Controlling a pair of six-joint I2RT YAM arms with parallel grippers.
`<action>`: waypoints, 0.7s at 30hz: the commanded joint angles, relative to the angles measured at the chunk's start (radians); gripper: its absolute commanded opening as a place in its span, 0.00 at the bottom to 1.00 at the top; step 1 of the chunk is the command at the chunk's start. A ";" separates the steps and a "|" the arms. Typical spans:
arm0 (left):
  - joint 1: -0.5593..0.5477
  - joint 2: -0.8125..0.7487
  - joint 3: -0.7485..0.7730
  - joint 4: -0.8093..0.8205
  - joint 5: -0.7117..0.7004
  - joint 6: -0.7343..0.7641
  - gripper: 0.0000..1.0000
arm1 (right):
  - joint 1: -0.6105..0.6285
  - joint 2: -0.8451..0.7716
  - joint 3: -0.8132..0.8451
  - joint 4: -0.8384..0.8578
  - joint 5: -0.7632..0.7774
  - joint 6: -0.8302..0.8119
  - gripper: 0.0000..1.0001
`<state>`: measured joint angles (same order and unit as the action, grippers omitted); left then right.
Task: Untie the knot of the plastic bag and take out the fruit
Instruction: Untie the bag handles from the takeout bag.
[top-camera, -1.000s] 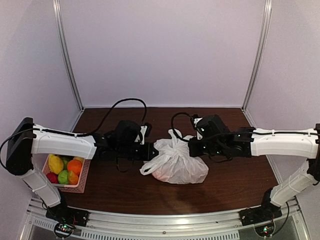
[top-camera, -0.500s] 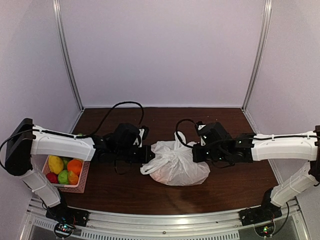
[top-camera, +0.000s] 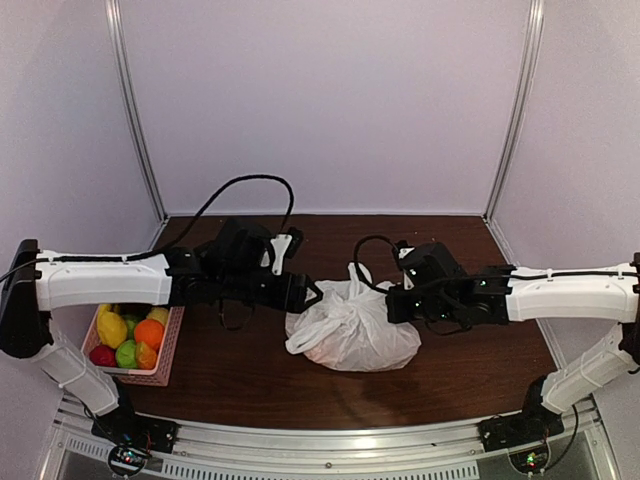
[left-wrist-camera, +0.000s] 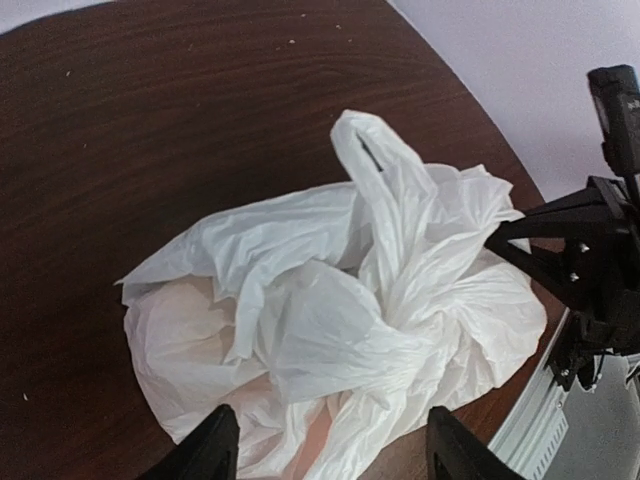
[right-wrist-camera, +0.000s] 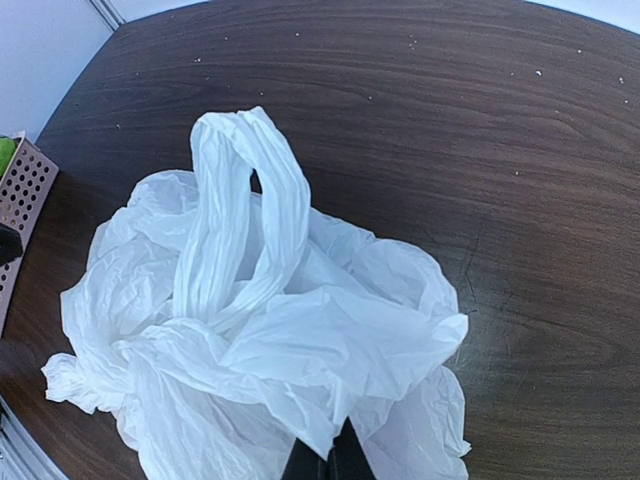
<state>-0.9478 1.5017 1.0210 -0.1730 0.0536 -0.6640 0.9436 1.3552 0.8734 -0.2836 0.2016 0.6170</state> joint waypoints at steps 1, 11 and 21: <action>0.000 0.004 0.059 0.015 0.126 0.120 0.73 | -0.006 -0.004 0.014 -0.017 -0.006 0.003 0.00; 0.017 0.135 0.151 -0.021 0.130 0.119 0.80 | -0.006 0.009 0.022 -0.016 -0.023 0.000 0.00; 0.034 0.199 0.160 -0.011 0.107 0.125 0.81 | -0.007 0.029 0.033 -0.012 -0.032 -0.002 0.00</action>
<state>-0.9287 1.6653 1.1530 -0.2001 0.1703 -0.5583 0.9428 1.3674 0.8787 -0.2840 0.1787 0.6163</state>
